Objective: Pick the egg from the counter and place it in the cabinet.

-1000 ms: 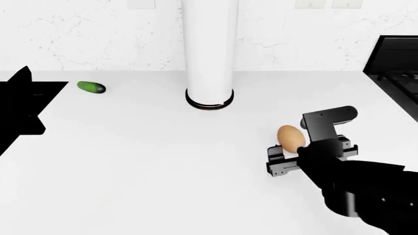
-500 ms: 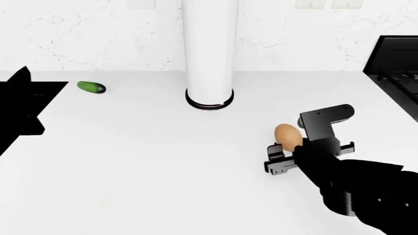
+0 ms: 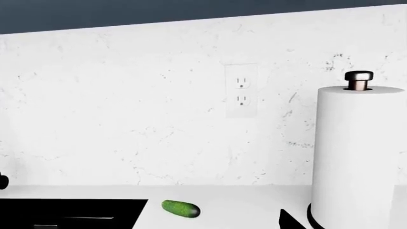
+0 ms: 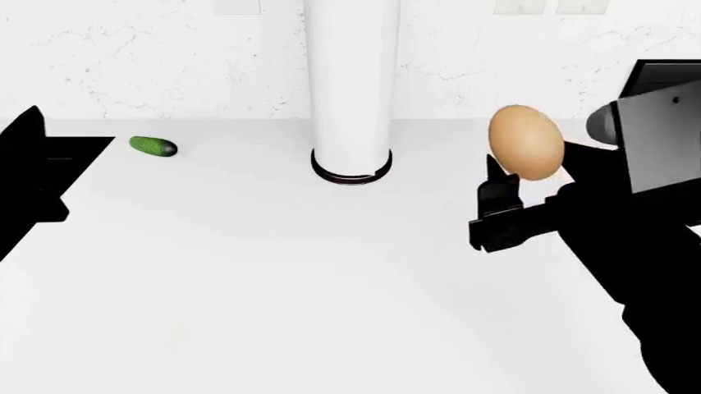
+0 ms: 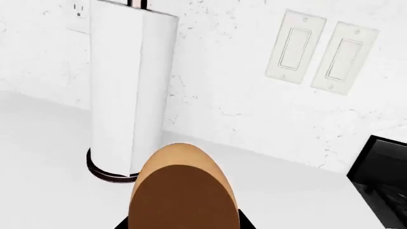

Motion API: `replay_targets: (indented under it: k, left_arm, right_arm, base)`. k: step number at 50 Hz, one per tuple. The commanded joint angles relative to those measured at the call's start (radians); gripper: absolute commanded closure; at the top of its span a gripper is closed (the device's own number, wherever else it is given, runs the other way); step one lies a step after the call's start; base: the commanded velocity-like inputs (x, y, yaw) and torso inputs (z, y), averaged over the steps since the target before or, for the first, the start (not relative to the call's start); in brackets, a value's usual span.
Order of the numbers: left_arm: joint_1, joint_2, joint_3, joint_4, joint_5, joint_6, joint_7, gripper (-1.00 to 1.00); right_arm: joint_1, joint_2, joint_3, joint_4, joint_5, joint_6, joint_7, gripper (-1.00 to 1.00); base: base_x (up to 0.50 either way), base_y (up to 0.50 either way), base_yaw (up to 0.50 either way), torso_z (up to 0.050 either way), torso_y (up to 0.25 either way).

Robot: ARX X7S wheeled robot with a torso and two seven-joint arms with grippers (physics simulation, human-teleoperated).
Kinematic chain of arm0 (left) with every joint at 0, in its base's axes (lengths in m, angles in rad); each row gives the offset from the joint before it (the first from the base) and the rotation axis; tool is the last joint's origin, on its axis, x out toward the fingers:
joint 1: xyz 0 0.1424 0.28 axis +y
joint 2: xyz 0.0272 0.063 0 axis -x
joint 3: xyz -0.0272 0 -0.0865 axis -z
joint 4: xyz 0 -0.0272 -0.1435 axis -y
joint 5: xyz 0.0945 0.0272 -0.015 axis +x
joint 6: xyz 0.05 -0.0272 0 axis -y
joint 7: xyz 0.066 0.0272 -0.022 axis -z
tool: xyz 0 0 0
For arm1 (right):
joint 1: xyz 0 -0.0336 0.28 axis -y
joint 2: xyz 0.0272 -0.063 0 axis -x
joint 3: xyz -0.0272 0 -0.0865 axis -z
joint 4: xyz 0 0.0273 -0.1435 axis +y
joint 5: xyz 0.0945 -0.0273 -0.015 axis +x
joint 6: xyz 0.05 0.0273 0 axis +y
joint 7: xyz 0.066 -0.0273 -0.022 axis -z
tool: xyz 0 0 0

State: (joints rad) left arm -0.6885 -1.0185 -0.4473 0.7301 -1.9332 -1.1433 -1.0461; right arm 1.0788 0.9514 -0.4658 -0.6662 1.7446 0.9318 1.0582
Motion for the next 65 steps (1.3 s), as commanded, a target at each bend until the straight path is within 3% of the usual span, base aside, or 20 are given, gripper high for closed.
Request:
replay_targets:
  k: [1,15,31,48,65]
  left_arm:
    - [-0.001,-0.006,-0.004,-0.001,-0.001,0.007,0.003,-1.00]
    - [-0.003,-0.018,-0.006,0.001,-0.012,0.017,0.002,-1.00]
    - [-0.060,-0.037,0.073,0.003,-0.028,0.050,-0.025,-1.00]
    - [-0.079,-0.030,0.107,-0.002,-0.009,0.056,-0.020,-1.00]
    - [-0.075,-0.019,0.116,-0.001,0.011,0.057,-0.008,-1.00]
  right_arm:
    - [0.269,0.007,0.030,-0.144,0.246,0.021,0.192,1.00]
    - [0.534,-0.056,0.005,-0.095,0.312,0.063,0.238,1.00]
    - [0.711,-0.143,-0.026,0.069,0.211,0.170,0.121,1.00]
    - [0.791,-0.242,-0.078,0.274,-0.092,0.252,-0.139,1.00]
    - [0.889,-0.342,-0.202,0.499,-0.415,0.215,-0.413,1.00]
  base:
    - [0.00,0.00,0.00,0.000,0.000]
    - [0.00,0.00,0.00,0.000,0.000]
    - [0.00,0.00,0.00,0.000,0.000]
    - [0.00,0.00,0.00,0.000,0.000]
    - [0.00,0.00,0.00,0.000,0.000]
